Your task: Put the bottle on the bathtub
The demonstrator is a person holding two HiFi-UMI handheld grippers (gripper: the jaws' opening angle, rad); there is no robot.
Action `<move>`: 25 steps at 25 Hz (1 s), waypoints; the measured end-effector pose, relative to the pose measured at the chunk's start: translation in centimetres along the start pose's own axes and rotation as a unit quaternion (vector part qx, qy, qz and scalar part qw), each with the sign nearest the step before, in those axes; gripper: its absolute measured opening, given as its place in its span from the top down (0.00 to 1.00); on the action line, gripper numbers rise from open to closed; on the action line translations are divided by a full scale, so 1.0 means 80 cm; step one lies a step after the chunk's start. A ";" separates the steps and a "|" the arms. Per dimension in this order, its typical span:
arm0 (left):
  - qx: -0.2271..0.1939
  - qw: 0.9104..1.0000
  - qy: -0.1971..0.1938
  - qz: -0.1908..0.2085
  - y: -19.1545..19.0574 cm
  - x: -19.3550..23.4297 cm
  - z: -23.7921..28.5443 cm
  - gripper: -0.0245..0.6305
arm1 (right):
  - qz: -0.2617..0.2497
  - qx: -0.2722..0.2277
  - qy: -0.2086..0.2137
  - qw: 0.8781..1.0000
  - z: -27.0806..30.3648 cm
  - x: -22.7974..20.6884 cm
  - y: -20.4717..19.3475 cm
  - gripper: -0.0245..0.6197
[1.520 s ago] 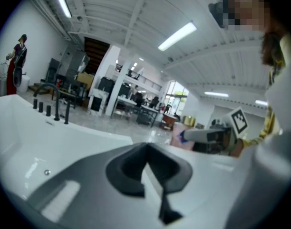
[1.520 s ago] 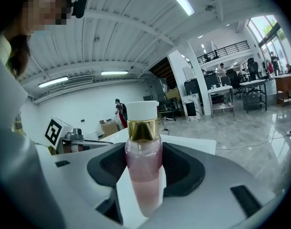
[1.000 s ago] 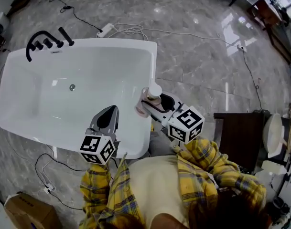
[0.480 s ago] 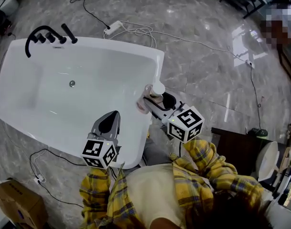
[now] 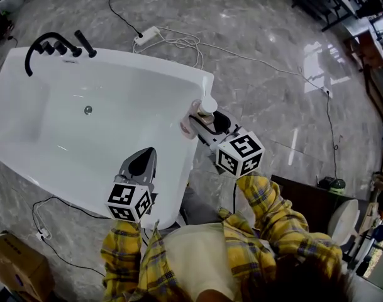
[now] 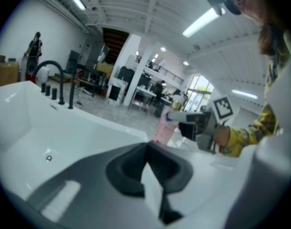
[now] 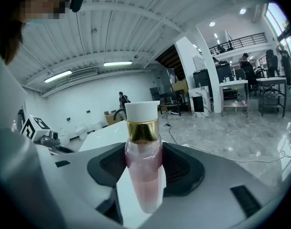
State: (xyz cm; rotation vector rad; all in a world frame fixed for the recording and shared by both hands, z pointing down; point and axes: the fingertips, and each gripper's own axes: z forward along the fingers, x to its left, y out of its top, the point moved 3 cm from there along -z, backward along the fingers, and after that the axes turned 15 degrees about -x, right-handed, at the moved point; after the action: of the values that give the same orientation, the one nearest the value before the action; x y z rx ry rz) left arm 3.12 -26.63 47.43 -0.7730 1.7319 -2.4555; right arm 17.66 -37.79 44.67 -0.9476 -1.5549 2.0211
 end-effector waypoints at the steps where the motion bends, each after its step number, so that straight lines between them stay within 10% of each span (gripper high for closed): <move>1: 0.001 1.000 0.002 0.001 -0.001 0.001 0.005 0.95 | -0.005 0.000 -0.003 1.000 0.004 -0.008 -0.001 0.62; 25: -0.026 0.999 0.032 0.011 0.001 0.040 0.086 0.95 | -0.065 -0.015 -0.058 0.996 0.102 -0.145 -0.013 0.62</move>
State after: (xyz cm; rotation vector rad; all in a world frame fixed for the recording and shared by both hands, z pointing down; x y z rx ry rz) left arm 3.15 -33.67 50.32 -0.6847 1.8225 -2.4563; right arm 19.54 -50.91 49.85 -0.7313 -1.6664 1.9981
